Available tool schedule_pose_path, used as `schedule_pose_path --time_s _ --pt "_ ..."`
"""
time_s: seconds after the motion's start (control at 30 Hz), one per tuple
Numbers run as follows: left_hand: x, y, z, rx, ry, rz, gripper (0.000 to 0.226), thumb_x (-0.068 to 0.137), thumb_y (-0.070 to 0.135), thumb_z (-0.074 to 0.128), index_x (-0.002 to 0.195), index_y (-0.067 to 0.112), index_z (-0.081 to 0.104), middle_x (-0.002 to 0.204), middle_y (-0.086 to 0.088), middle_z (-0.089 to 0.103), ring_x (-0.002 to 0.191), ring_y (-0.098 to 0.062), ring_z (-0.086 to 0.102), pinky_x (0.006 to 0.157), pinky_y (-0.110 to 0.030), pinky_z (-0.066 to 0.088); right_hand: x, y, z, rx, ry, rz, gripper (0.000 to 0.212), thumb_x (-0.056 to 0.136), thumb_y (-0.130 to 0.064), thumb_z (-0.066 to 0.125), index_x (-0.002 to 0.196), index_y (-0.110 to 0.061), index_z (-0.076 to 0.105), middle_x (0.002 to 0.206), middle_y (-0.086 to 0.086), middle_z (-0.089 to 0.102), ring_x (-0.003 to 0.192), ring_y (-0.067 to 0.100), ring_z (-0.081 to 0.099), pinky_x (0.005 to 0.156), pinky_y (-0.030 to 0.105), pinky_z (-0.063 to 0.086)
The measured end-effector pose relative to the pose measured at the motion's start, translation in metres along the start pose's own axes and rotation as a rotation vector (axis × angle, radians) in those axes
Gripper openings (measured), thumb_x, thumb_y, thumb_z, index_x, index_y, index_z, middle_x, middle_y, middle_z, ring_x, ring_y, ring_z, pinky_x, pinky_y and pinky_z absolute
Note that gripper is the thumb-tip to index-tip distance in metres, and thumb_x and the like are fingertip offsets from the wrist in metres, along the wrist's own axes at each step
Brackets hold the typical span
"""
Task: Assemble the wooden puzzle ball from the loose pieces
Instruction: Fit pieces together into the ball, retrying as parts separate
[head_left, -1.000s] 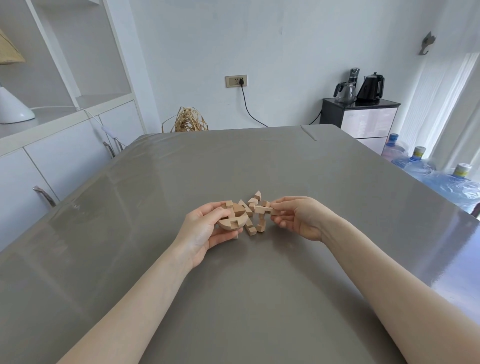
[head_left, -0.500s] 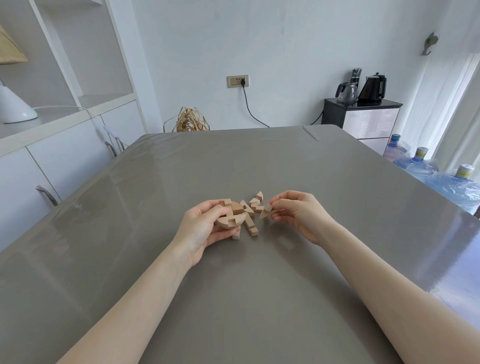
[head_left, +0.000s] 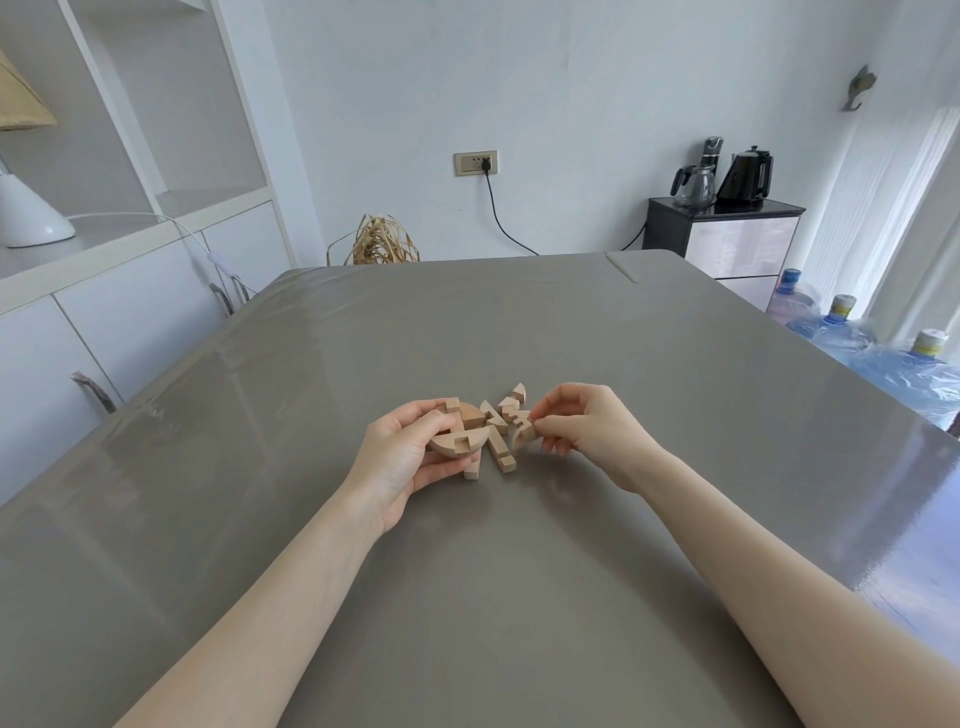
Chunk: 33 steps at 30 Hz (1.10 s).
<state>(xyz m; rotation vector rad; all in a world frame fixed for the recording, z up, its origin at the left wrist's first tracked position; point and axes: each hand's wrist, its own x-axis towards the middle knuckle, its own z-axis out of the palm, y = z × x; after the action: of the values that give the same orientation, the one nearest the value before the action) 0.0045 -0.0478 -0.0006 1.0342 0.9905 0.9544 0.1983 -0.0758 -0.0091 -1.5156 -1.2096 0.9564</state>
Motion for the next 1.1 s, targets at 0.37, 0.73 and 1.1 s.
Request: schedule_pose_path --time_s 0.37,0.73,1.1 --pt "0.0014 -0.0016 0.0001 -0.002 -0.004 -0.002 0.016 0.088 0.004 0.057 0.101 0.009 0.065 0.094 -0.017 0.073 0.077 -0.030 0.071 0.063 -0.027 0.060 -0.0032 -0.0009 -0.0023 0.093 -0.087 -0.008 0.036 0.063 0.030 0.059 0.067 -0.006 0.057 0.081 0.015 0.058 0.070 0.024 0.043 0.058 0.014 0.046" --pt "0.0015 -0.0014 0.0006 -0.012 -0.001 -0.005 0.017 0.088 0.003 0.058 0.104 0.007 0.065 0.092 -0.018 0.073 0.076 -0.031 0.072 0.060 -0.027 0.059 -0.0021 0.0058 0.0045 -0.349 0.096 -0.290 0.017 0.070 -0.001 0.071 0.075 -0.013 0.059 0.066 -0.009 0.061 0.053 0.005 0.045 0.057 0.012 0.041" --pt "0.0015 -0.0010 0.0000 -0.004 -0.001 -0.009 0.020 0.088 0.004 0.058 0.108 0.006 0.063 0.095 -0.020 0.073 0.081 -0.033 0.071 0.064 -0.028 0.060 0.0027 0.0087 0.0030 -0.361 0.236 -0.260 0.005 0.085 -0.013 0.056 0.086 -0.017 0.053 0.081 -0.002 0.062 0.071 0.014 0.052 0.065 0.024 0.042"
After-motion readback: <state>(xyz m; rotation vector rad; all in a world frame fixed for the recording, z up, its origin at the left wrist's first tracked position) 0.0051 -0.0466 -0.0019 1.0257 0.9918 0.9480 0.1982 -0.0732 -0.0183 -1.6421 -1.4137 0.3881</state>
